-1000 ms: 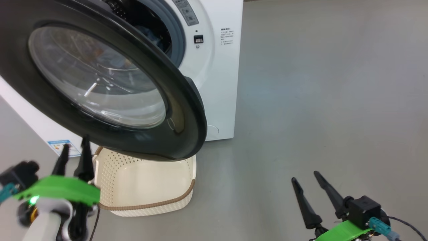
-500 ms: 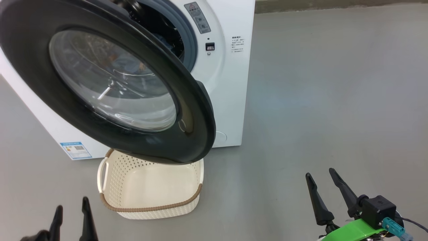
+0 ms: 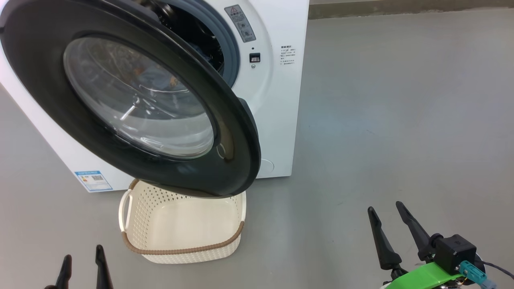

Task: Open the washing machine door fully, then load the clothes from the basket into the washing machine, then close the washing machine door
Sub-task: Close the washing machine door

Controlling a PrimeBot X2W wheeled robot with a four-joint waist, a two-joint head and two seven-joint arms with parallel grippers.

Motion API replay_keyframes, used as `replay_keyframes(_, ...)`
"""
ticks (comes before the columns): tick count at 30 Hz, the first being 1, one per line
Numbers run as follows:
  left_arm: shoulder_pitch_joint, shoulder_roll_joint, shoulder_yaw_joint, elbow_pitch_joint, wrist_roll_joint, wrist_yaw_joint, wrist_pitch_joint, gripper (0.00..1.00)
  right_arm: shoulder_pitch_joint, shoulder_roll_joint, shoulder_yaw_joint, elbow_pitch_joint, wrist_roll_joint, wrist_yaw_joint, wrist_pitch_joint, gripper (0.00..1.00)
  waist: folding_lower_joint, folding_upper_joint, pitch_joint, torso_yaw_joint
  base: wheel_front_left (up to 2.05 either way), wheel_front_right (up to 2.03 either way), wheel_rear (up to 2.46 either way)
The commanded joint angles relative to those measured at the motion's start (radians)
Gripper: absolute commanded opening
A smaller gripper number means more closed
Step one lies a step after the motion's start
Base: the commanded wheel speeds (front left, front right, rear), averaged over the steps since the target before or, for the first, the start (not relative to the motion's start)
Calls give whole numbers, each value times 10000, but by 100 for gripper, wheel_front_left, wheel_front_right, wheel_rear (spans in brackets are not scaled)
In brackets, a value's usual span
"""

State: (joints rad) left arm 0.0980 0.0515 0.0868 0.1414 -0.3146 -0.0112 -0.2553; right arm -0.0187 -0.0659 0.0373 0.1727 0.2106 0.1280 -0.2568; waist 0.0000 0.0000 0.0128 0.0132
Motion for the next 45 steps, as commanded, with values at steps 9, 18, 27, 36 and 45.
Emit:
replay_keyframes(9,-394,5,571,-94,355,-224,-64,100,-135,15,108,-221,-131,27,-49,100,0,0,64,57,0,0,0)
replay_keyframes(18,-282,-9,506,-78,520,-326,-64,100,-157,33,108,-194,-140,27,-49,100,0,0,86,182,0,0,0)
replay_keyframes(27,-237,-11,365,-107,458,-253,-64,100,-205,18,146,-122,-112,27,-49,71,0,0,128,309,0,0,0)
replay_keyframes(36,-135,-12,279,-154,387,-183,-64,100,-306,-67,54,-113,-146,27,-49,3,0,0,177,349,0,0,0)
replay_keyframes(45,-163,-12,220,-201,298,-132,-64,100,-442,-56,-77,-60,-131,27,-49,0,0,0,298,462,0,0,0)
